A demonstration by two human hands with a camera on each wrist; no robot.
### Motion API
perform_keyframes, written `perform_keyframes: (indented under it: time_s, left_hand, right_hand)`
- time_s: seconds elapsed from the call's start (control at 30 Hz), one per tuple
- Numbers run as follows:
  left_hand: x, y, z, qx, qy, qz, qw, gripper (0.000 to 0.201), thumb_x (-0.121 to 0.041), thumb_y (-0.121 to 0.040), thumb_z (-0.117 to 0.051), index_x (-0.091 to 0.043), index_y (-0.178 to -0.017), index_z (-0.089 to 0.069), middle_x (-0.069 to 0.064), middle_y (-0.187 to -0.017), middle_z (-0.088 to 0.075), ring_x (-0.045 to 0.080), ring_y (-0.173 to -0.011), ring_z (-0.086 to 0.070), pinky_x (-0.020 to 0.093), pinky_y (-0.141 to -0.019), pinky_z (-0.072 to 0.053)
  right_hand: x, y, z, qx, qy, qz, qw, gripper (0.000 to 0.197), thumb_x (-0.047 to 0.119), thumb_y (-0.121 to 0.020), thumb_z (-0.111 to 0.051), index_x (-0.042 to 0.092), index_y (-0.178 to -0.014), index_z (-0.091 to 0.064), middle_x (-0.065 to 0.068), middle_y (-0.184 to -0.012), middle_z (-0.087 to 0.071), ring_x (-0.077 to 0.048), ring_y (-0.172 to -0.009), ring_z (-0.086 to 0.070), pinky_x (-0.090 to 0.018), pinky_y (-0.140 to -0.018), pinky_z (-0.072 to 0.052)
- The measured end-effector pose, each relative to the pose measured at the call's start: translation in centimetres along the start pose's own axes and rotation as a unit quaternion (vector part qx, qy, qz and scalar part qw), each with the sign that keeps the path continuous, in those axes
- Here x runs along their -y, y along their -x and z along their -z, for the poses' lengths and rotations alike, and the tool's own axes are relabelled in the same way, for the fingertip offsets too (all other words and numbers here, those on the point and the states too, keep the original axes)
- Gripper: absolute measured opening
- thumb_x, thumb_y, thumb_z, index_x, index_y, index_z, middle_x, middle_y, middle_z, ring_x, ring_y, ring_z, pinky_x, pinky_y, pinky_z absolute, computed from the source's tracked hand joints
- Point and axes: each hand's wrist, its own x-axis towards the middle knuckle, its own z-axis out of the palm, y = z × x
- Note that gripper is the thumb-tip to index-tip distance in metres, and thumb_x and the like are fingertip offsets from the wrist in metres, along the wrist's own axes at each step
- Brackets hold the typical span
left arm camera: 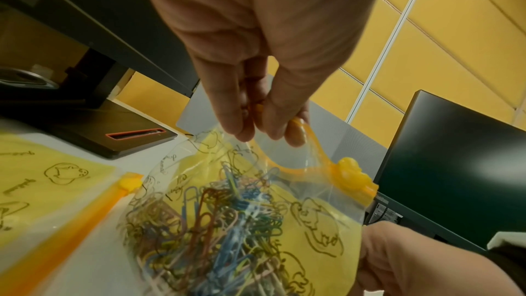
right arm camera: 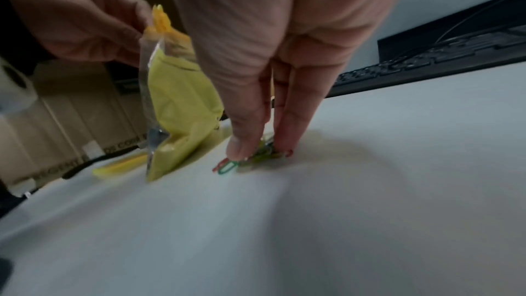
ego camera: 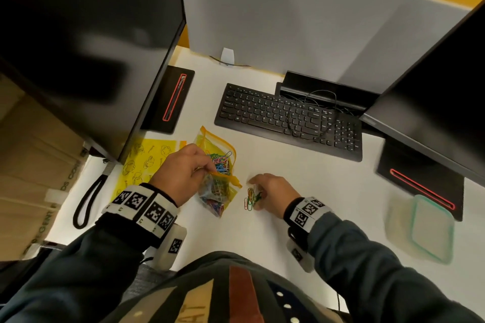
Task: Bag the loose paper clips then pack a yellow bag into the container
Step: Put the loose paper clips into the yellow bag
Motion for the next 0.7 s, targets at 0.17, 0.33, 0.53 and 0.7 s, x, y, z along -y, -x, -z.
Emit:
perform_keyframes:
  time_s: [0.17, 0.33, 0.53, 0.7]
  left_hand:
    - [0.3, 0.3, 0.2, -0.008, -0.002, 0.003, 1.000, 0.022, 0.006, -0.078, -0.057, -0.011, -0.083, -0.071, -0.001, -0.092, -0.053, 0.017, -0.087, -0.053, 0.023, -0.079, -0.039]
    - [0.0, 0.5, 0.2, -0.008, -0.002, 0.004, 1.000, 0.023, 0.006, -0.078, -0.057, -0.011, -0.084, -0.071, -0.002, -0.091, -0.053, 0.016, -0.086, -0.052, 0.022, -0.077, -0.038]
    - [0.0, 0.8, 0.3, -0.006, -0.005, 0.015, 1.000, 0.022, 0.004, -0.079, -0.056, -0.012, -0.085, -0.071, -0.003, -0.092, -0.053, 0.014, -0.085, -0.051, 0.020, -0.076, -0.036]
    - [-0.2, 0.6, 0.2, -0.004, -0.005, 0.017, 1.000, 0.021, 0.004, -0.080, -0.056, -0.011, -0.085, -0.070, -0.003, -0.092, -0.052, 0.014, -0.085, -0.051, 0.021, -0.077, -0.038]
  right_hand:
    - [0.1, 0.4, 1.1, 0.068, 0.231, 0.185, 0.953, 0.071, -0.010, -0.082, -0.050, 0.028, -0.140, -0.034, -0.009, -0.143, -0.037, -0.031, -0.119, -0.044, -0.042, -0.090, -0.049]
    - [0.2, -0.9, 1.7, 0.146, 0.342, 0.260, 0.891, 0.062, -0.006, -0.087, -0.047, 0.022, -0.141, -0.035, -0.009, -0.150, -0.031, -0.033, -0.130, -0.034, -0.043, -0.093, -0.044]
    - [-1.6, -1.2, 1.2, 0.105, 0.265, 0.220, 0.933, 0.044, 0.006, -0.090, -0.051, 0.011, -0.133, -0.047, -0.010, -0.141, -0.046, -0.027, -0.127, -0.043, -0.034, -0.104, -0.036]
    - [-1.8, -0.6, 0.8, 0.091, 0.260, 0.204, 0.940, 0.036, 0.005, -0.092, -0.046, 0.007, -0.127, -0.053, -0.014, -0.126, -0.055, -0.032, -0.116, -0.051, -0.038, -0.094, -0.044]
